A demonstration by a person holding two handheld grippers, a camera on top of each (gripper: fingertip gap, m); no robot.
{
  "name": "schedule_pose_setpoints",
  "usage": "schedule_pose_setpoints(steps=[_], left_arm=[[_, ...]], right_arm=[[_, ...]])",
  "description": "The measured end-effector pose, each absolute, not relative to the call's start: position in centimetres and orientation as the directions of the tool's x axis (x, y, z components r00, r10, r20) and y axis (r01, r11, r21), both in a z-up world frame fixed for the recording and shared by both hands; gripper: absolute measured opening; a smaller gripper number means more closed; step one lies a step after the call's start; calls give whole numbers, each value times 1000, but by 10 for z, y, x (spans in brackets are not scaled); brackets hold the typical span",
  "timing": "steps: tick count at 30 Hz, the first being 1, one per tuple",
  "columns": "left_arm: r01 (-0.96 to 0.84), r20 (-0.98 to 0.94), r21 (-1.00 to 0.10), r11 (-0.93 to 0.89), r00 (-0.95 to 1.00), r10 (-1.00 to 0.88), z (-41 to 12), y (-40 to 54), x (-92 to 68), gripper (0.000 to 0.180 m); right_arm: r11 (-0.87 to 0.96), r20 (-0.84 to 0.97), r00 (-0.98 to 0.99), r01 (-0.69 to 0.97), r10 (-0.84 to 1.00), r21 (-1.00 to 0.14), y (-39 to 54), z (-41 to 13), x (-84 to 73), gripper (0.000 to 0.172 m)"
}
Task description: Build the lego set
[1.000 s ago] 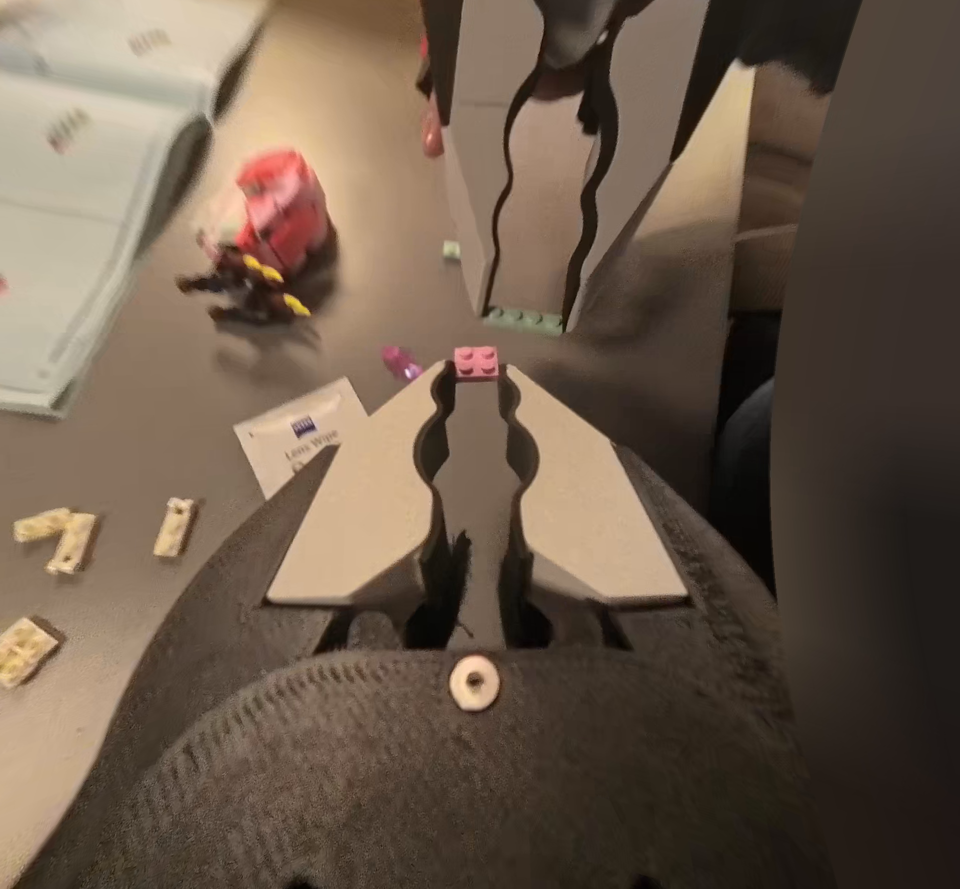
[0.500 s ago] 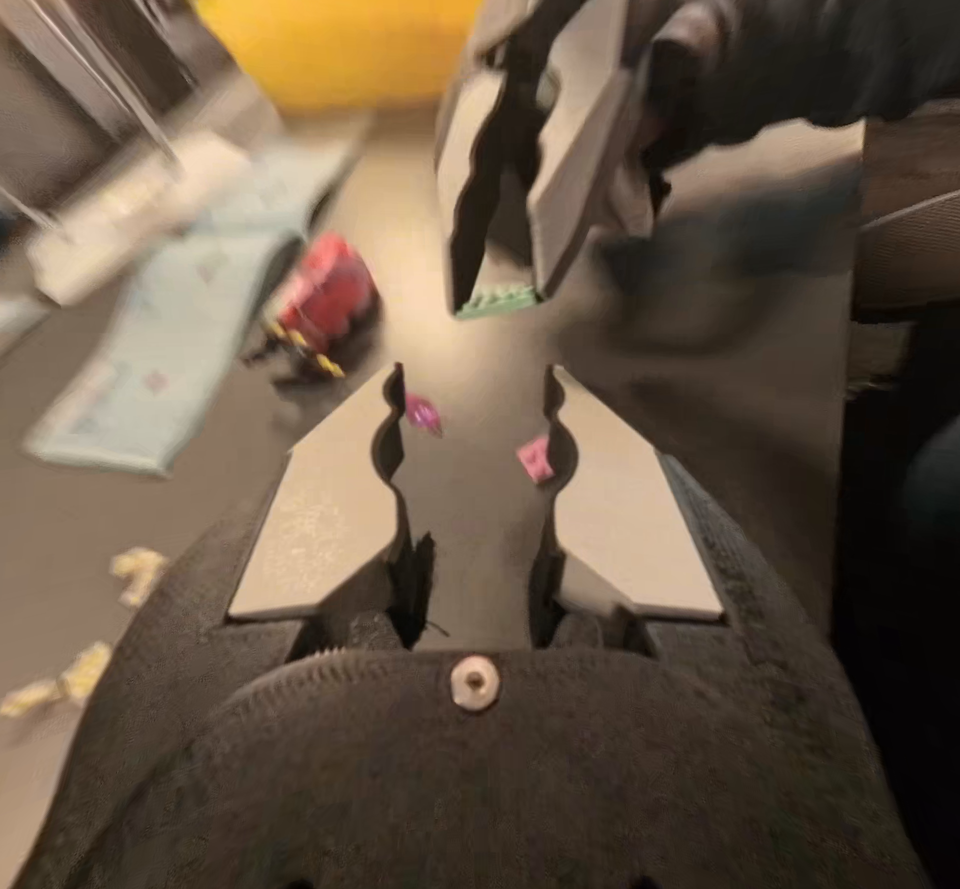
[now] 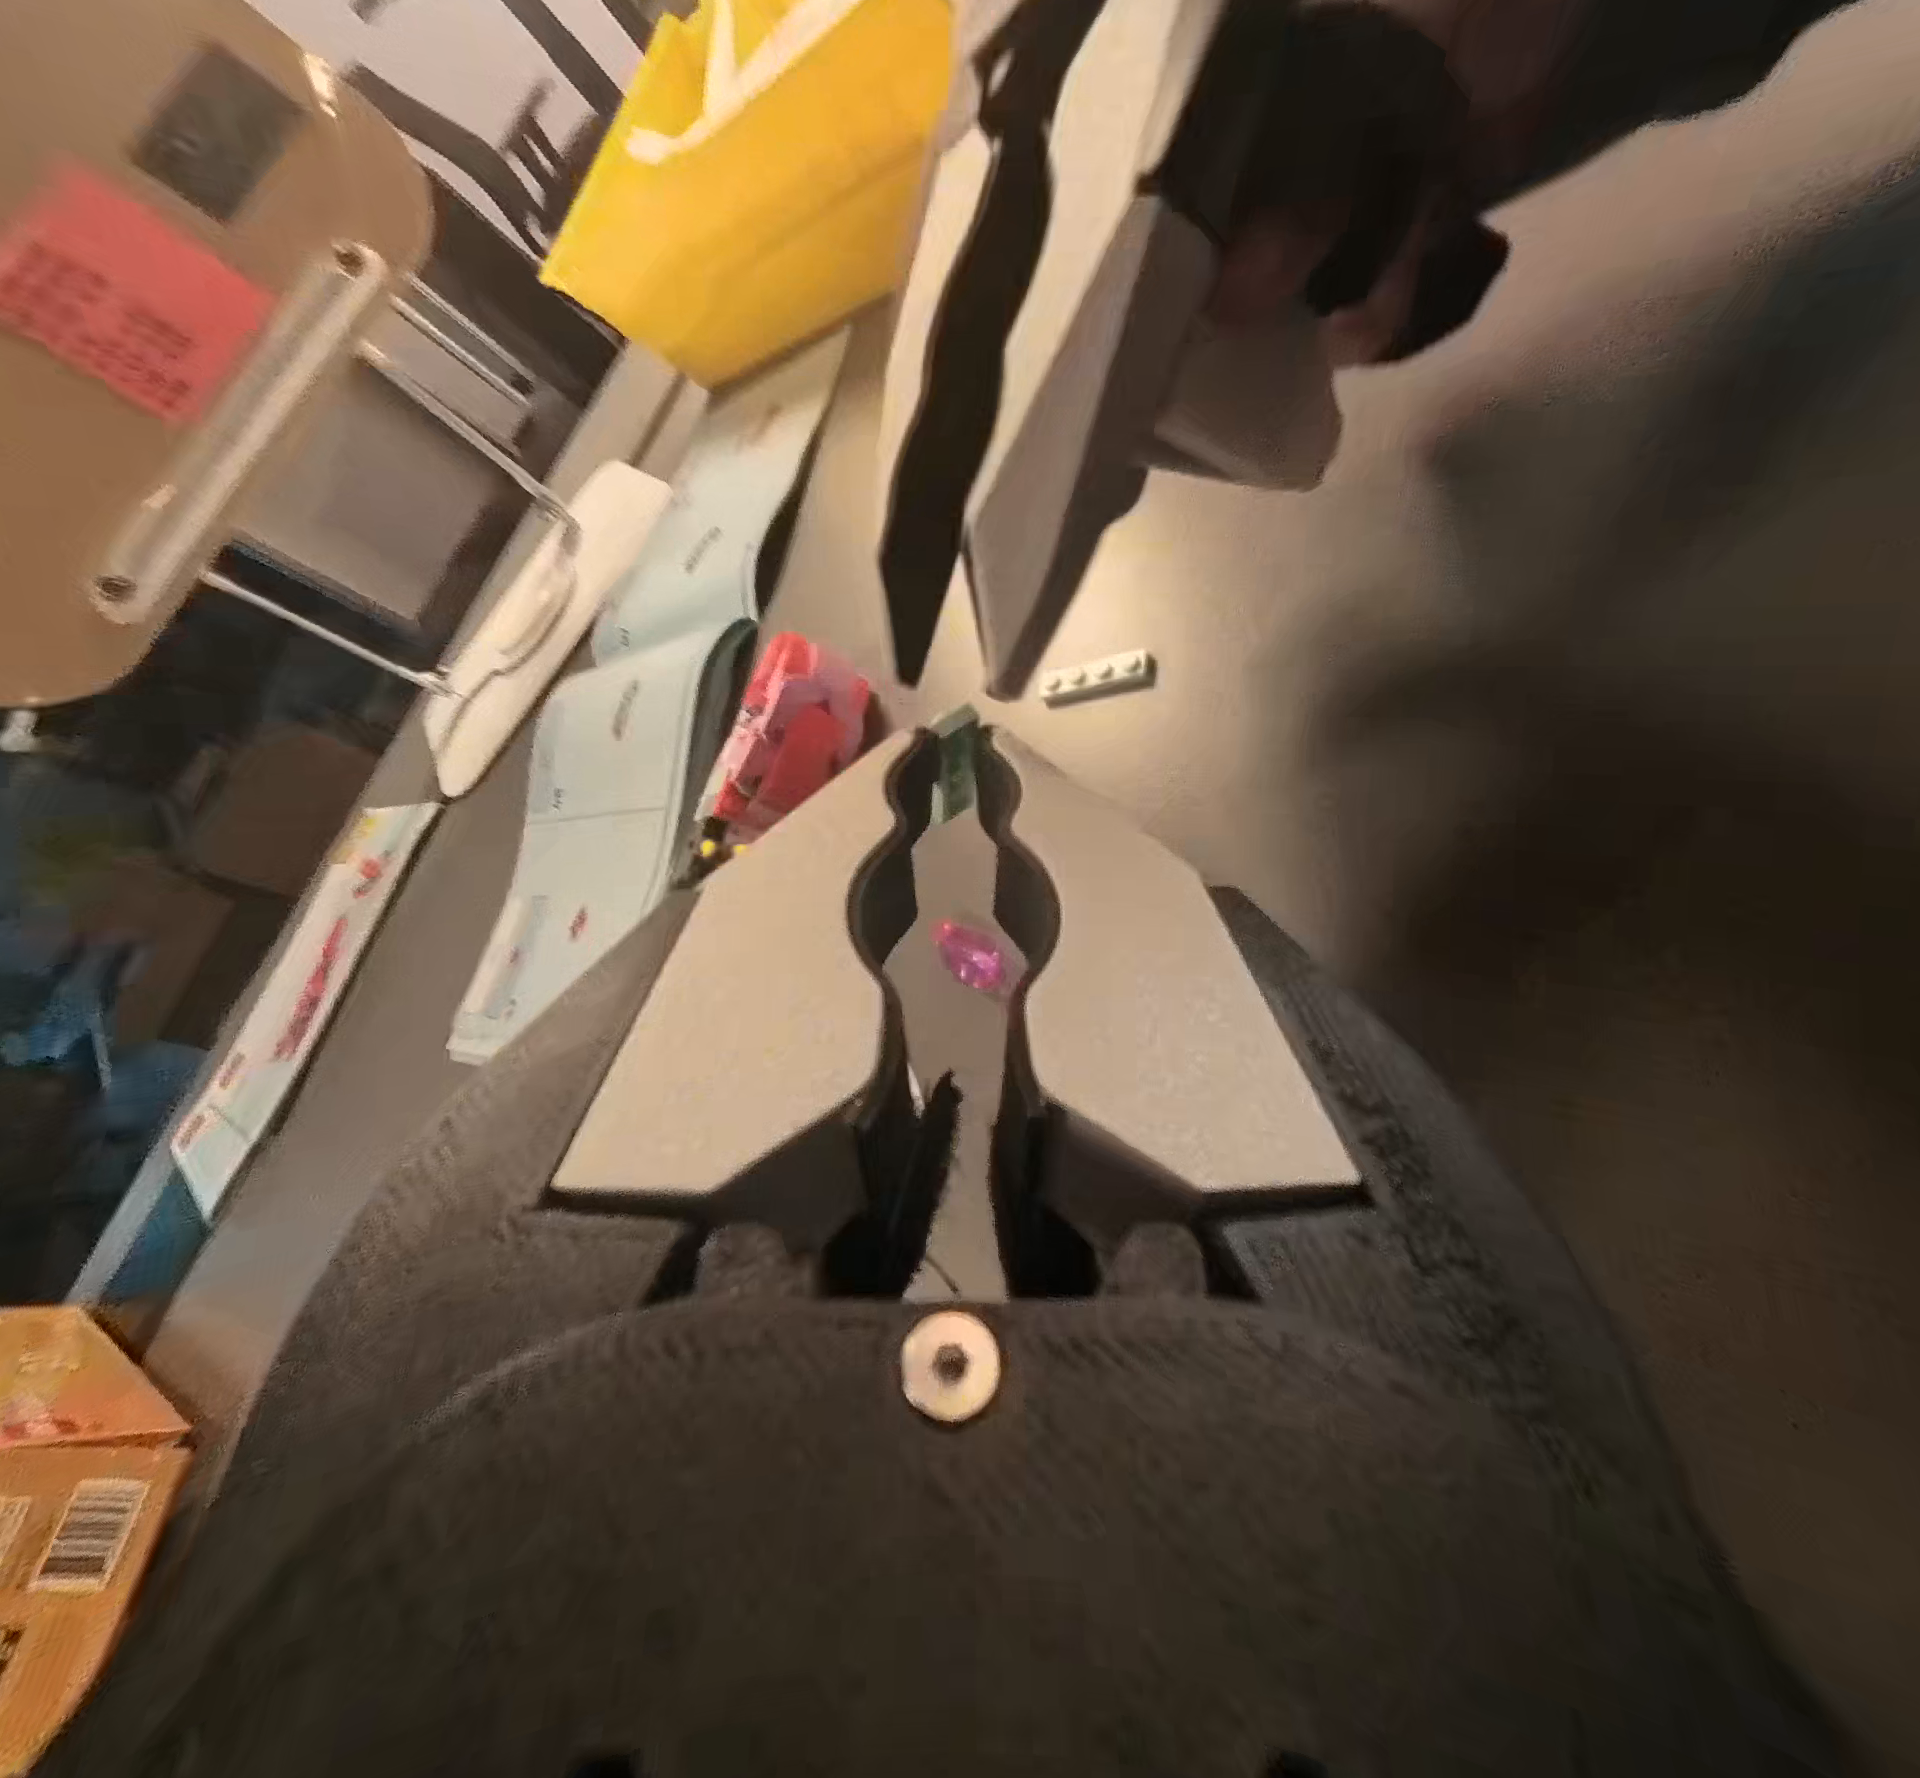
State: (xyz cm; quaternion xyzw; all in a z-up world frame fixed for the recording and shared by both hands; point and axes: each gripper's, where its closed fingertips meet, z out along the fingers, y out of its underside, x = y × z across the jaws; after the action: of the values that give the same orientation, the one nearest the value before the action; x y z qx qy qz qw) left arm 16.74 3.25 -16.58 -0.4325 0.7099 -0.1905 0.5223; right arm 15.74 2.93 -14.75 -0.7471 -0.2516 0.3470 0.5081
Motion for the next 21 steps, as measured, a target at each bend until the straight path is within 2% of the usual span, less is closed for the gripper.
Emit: schedule_pose_setpoints(steps=[1, 3, 7, 15, 21], left_arm=[[-440, -563, -713, 547, -106, -820, -168, 32, 168, 7], [-486, -549, -686, 542, -145, -823, -173, 31, 169, 6], [-536, -527, -638, 554, -221, -821, -184, 28, 169, 6], [-580, -517, -588, 564, -267, -813, -200, 23, 172, 7], [-652, -439, -560, 511, -289, -851, -214, 24, 168, 6]], right_arm=[[-338, -195, 651, 101, 734, -936, 27, -151, 156, 25], [-293, -67, 666, 233, 743, -927, 23, -155, 152, 15], [-219, 106, 671, 382, 734, -898, 22, -160, 151, 10], [-353, -44, 675, 328, 736, -876, 20, -176, 156, 2], [-384, -9, 685, 398, 729, -833, 20, -197, 164, 0]])
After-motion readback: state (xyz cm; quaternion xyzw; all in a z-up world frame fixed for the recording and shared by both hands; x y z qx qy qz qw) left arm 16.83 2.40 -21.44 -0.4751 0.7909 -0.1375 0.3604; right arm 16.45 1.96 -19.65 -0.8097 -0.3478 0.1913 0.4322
